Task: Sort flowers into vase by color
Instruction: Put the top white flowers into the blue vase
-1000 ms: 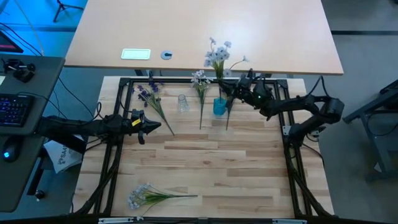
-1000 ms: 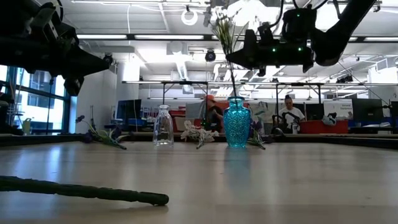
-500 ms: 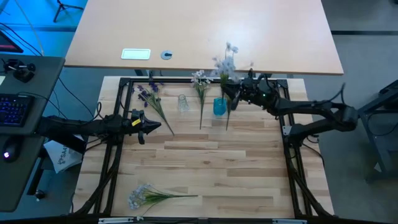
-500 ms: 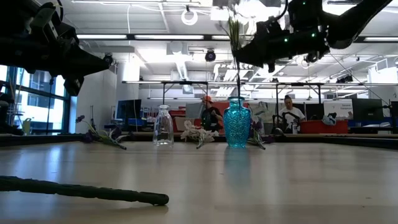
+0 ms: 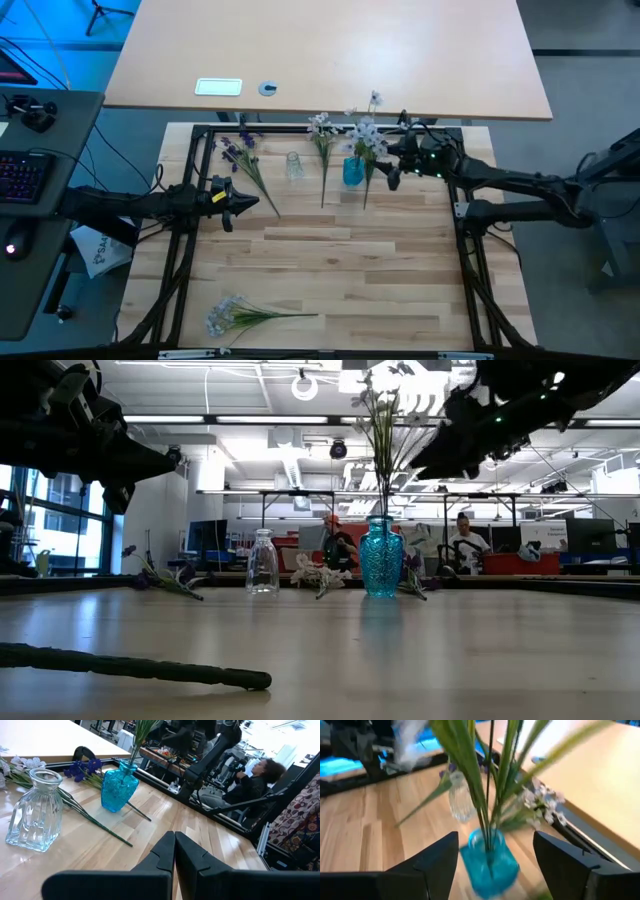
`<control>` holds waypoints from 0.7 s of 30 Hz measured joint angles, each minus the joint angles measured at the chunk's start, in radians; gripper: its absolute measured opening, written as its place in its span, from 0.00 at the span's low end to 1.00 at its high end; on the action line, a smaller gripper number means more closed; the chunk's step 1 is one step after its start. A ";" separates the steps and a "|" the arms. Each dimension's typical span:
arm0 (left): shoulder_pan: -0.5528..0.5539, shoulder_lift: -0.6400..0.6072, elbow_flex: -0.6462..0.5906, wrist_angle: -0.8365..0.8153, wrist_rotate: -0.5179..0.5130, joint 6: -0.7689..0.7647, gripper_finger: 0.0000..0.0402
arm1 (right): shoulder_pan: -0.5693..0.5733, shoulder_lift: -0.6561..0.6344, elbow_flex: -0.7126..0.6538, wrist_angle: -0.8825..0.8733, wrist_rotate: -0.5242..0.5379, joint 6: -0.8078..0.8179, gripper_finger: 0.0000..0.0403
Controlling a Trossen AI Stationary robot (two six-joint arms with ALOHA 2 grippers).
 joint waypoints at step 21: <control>0.000 0.000 0.000 0.013 -0.019 0.000 0.00 | 0.152 -0.222 -0.087 -0.551 -0.323 0.599 0.64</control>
